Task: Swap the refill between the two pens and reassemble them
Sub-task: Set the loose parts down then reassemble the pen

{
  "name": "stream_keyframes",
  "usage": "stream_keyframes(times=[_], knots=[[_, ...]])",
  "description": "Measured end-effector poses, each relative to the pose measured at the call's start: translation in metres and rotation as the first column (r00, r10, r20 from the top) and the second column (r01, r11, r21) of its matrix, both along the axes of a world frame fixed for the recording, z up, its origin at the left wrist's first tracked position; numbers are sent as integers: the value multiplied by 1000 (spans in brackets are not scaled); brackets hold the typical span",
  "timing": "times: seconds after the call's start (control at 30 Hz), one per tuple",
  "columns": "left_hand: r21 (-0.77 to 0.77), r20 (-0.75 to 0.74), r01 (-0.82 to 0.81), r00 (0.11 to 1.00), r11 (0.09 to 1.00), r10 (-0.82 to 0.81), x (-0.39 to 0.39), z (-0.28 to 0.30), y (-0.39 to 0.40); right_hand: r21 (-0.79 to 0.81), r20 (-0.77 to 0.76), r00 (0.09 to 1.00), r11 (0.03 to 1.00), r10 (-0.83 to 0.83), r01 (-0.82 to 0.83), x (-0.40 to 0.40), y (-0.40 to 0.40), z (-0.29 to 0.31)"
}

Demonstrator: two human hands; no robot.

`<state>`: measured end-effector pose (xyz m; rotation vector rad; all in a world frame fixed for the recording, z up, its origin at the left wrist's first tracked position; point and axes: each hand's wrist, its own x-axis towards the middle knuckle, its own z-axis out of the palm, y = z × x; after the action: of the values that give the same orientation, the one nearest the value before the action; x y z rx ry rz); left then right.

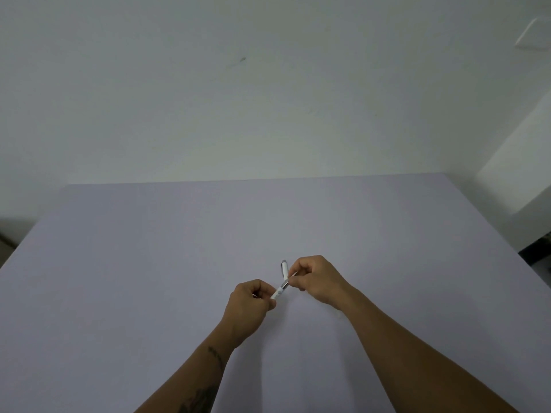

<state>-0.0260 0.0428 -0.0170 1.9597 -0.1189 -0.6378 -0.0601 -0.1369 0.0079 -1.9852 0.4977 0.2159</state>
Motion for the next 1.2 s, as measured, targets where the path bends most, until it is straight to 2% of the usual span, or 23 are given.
stream_keyframes(times=[0.2,0.27,0.33,0.4,0.73,0.93,1.2], knots=[[-4,-1,28,1000,1000,-28,1,0,-2,62,-36,998,997,-45,48,-2,4,-4],[-6,1,32,999,999,-32,3,1,-3,167,-50,994,981,-93,100,-2,4,-5],[-14,-9,28,1000,999,-28,6,2,-3,320,-85,987,934,-139,159,-2,4,-5],[-20,-18,26,999,999,-27,8,2,-4,405,-112,978,891,-175,205,-3,3,-7],[-107,-94,48,994,993,-58,7,8,-15,479,-136,953,824,-271,303,1,3,-9],[-126,-121,36,991,991,-52,7,17,-24,662,-178,948,681,-263,313,0,-8,-1],[-173,-186,20,981,985,-52,4,24,-28,617,-167,955,729,-246,296,1,-9,4]])
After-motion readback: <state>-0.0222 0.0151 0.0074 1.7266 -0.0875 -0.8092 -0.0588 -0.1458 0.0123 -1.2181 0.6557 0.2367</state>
